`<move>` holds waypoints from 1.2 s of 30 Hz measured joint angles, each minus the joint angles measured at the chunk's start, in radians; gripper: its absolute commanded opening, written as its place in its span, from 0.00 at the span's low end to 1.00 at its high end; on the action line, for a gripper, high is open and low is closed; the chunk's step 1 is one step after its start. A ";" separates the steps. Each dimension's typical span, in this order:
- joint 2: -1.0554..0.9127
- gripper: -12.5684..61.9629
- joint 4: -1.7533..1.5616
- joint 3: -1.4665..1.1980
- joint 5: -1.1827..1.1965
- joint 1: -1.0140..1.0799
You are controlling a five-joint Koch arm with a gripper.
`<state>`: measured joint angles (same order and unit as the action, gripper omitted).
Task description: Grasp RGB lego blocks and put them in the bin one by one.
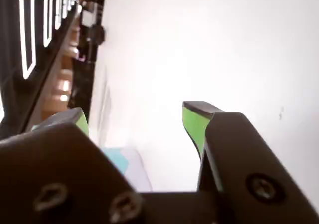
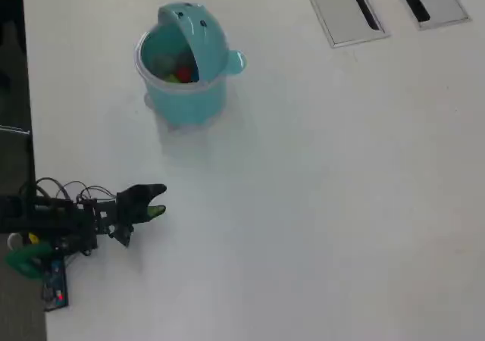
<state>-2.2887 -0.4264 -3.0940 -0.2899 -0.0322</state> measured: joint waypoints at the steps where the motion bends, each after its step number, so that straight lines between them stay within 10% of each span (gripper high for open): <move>1: 0.000 0.65 0.023 0.000 0.014 -0.005; 36: 0.000 0.63 0.207 0.000 0.160 -0.008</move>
<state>-2.2887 -0.2194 -3.0940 -0.1304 -0.0399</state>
